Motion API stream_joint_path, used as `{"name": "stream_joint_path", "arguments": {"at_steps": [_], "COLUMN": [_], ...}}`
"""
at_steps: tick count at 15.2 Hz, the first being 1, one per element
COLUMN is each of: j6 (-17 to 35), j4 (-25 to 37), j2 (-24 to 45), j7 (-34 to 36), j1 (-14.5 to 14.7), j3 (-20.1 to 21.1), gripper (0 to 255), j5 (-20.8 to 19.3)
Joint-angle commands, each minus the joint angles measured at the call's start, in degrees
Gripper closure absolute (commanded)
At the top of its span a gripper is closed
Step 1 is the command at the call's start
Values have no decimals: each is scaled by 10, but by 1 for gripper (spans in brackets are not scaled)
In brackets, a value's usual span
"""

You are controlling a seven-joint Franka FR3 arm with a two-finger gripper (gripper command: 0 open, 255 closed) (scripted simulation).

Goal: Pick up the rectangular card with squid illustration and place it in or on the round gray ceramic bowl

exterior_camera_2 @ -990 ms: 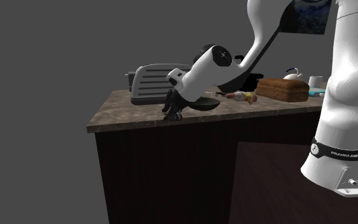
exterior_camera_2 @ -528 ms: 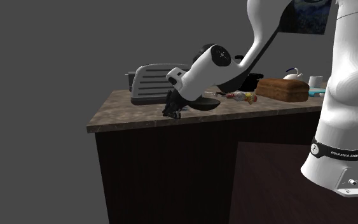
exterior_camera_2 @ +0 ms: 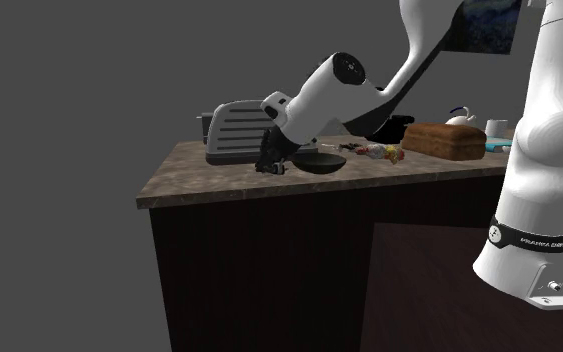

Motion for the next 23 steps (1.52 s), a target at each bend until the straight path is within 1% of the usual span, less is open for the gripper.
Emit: {"name": "stream_joint_path", "arguments": {"at_steps": [1, 8, 16, 19, 23], "j6": [5, 17, 17, 61, 109], "j4": [-1, -4, -2, -62, -136], "j2": [-14, -59, -105, -165, -241], "j7": [-26, -114, -219, -254, -317], "j1": [-1, -1, 9, 2, 4], "j3": [0, -4, -15, -47, -105], "gripper": [255, 255, 255, 255, 255], "j5": [26, 118, 225, 246, 274]}}
